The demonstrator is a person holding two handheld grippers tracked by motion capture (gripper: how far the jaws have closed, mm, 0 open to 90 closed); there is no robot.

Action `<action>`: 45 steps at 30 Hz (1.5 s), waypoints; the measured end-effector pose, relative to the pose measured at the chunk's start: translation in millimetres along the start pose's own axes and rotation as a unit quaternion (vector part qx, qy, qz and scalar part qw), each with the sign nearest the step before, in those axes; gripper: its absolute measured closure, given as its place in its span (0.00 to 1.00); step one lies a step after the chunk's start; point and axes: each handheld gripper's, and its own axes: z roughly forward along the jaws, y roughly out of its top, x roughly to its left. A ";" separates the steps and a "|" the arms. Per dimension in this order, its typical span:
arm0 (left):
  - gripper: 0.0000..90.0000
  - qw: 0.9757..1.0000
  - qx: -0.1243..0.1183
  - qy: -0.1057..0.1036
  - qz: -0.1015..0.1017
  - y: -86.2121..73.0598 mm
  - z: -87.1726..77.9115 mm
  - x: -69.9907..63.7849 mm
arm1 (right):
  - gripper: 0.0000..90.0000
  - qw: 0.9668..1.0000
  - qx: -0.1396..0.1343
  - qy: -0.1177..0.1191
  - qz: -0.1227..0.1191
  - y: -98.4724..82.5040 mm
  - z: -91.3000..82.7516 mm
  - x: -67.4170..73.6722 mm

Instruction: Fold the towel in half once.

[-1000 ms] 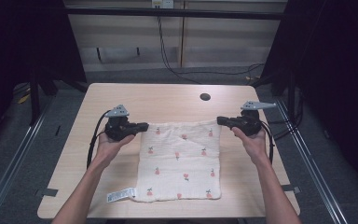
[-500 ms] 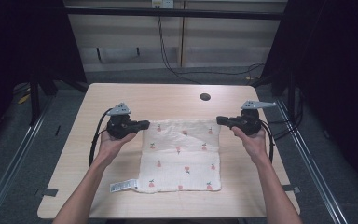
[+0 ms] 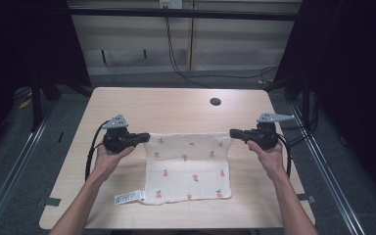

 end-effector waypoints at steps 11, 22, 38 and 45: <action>0.97 1.000 -0.006 -0.007 0.019 1.1 -17.0 -18.2 | 0.99 1.000 0.004 0.007 -0.023 0.2 -14.5 16.0; 0.97 0.999 -0.004 -0.016 0.031 -0.7 -31.0 -40.6 | 0.99 0.999 0.001 0.025 -0.024 -4.8 -27.5 30.6; 0.97 0.998 0.022 -0.029 0.041 -31.8 -38.5 -63.6 | 0.99 0.999 0.037 0.023 -0.026 -31.8 -41.4 47.4; 0.97 0.997 0.041 -0.053 0.037 -44.2 -36.2 -73.4 | 0.99 0.998 0.060 0.023 -0.024 -49.1 -43.9 50.0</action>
